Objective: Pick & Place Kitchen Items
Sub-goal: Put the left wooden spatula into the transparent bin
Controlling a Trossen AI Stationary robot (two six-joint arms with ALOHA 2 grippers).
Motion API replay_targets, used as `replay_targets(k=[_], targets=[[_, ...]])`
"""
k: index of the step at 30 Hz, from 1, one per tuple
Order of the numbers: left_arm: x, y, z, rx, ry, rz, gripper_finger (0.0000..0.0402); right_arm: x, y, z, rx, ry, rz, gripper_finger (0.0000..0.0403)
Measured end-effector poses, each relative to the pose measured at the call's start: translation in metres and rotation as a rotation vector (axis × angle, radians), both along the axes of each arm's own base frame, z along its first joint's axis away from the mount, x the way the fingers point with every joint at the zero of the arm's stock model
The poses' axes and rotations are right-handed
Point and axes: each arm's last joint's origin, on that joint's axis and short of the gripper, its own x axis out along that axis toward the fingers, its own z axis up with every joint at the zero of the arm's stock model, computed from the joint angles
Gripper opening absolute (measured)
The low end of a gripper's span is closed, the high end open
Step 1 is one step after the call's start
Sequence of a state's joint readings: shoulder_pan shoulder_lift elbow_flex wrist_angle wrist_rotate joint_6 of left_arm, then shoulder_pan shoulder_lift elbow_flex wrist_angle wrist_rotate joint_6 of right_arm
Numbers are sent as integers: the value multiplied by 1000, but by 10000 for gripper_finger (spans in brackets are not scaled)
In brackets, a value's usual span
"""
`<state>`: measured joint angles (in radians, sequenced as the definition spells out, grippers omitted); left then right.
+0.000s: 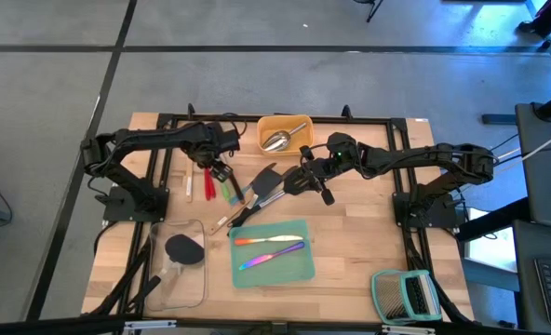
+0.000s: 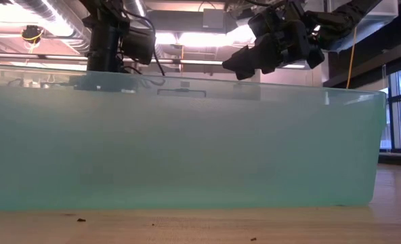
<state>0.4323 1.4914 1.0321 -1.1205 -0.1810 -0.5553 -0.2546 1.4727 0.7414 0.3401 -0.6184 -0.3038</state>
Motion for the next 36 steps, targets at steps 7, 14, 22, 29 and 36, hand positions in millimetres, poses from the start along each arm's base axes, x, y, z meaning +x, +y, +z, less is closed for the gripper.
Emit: replay_targets(k=[7,14,22,29,36], targets=[[1,-2,0,-9,-6,-7,242,0,0,0,0,0,0,119],[1,-2,0,-10,-5,-17,242,0,0,-1,2,8,0,119],[1,-2,0,-10,-6,-12,242,-1,0,-2,5,19,0,119],[3,-6,0,-13,-10,-14,242,-1,0,-2,6,21,1,119],[4,-9,0,-10,-13,-4,242,-1,0,-2,6,22,1,119]])
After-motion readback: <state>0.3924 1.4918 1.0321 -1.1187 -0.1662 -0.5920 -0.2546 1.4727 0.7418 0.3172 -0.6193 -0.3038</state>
